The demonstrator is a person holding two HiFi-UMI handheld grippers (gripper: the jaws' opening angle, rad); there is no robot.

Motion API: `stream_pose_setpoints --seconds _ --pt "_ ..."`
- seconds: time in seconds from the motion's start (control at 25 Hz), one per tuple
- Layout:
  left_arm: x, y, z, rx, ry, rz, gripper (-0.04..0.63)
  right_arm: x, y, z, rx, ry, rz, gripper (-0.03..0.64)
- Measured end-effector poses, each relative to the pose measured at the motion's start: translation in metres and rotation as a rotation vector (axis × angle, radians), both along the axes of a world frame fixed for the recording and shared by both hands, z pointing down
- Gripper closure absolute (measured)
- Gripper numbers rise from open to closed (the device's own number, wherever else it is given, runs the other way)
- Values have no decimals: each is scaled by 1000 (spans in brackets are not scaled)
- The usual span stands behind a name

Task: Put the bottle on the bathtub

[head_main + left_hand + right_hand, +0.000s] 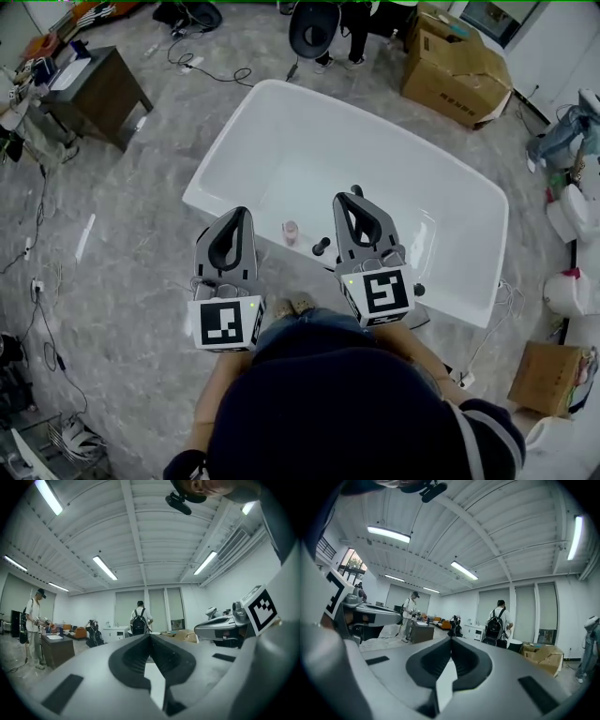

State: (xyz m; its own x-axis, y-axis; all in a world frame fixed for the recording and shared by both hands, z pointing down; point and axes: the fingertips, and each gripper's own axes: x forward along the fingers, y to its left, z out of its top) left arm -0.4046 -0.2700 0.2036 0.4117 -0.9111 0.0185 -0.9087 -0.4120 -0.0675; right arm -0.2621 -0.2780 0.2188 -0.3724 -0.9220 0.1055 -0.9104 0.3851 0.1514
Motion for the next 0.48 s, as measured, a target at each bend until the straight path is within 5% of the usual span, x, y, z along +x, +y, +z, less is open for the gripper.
stream_pose_setpoints --seconds 0.2,0.48 --pt "0 8 -26 36 11 -56 571 8 0 -31 48 -37 -34 591" --pt "-29 25 -37 54 -17 -232 571 -25 -7 -50 83 -51 -221 591"
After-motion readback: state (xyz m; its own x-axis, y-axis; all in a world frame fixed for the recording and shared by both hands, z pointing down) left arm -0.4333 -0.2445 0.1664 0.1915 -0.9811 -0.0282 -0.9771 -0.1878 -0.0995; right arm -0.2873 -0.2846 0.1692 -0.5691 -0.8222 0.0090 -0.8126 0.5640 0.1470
